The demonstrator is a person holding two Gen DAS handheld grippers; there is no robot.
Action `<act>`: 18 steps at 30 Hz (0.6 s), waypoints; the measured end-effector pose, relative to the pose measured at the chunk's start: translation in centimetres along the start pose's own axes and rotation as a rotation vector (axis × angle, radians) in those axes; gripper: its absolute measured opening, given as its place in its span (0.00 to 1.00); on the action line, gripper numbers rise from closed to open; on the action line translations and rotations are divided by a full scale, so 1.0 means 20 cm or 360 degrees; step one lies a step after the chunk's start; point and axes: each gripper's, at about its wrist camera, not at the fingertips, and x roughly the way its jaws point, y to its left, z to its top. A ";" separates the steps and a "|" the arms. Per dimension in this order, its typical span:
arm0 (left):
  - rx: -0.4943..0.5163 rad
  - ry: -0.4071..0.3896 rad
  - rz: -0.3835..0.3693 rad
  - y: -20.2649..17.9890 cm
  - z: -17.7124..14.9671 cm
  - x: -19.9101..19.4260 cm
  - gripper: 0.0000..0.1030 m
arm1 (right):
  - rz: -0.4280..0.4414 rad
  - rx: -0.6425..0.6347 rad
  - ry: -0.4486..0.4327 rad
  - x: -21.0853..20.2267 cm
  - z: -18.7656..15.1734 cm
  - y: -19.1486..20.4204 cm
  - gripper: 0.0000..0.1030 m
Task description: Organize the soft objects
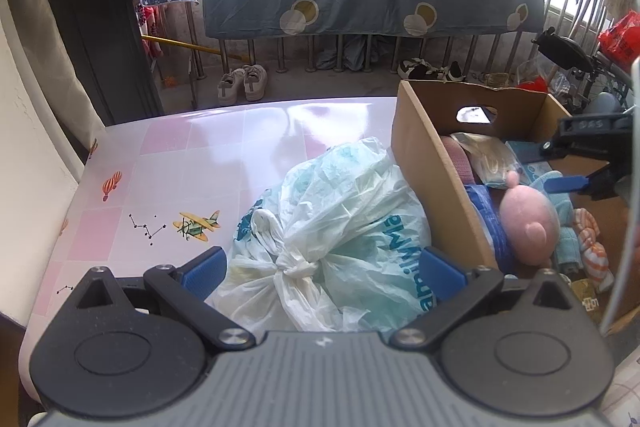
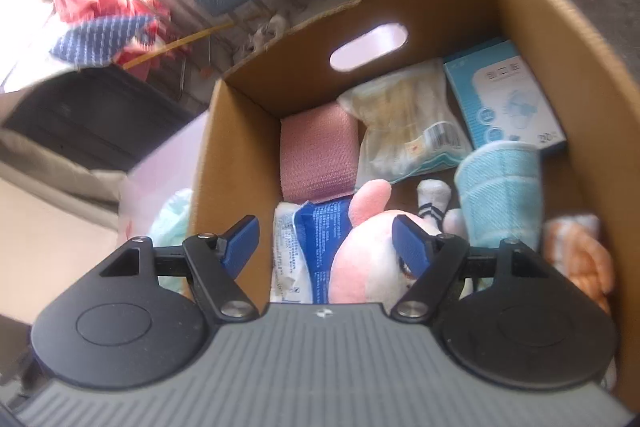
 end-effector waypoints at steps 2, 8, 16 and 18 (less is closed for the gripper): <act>-0.0002 -0.0002 -0.0010 0.00 -0.02 -0.02 1.00 | 0.0071 0.0016 -0.0076 -0.13 -0.04 0.01 0.72; -0.0024 -0.0014 -0.0023 0.00 -0.10 -0.12 1.00 | 0.0160 -0.0142 -0.0330 -0.60 -0.29 0.10 0.84; -0.0026 0.0000 -0.0063 -0.03 -0.23 -0.21 1.00 | -0.0102 -0.0387 -0.0468 -0.94 -0.73 0.20 0.99; -0.0011 0.0003 -0.0063 -0.04 -0.25 -0.22 1.00 | -0.0160 -0.0424 -0.0478 -0.98 -0.81 0.22 0.99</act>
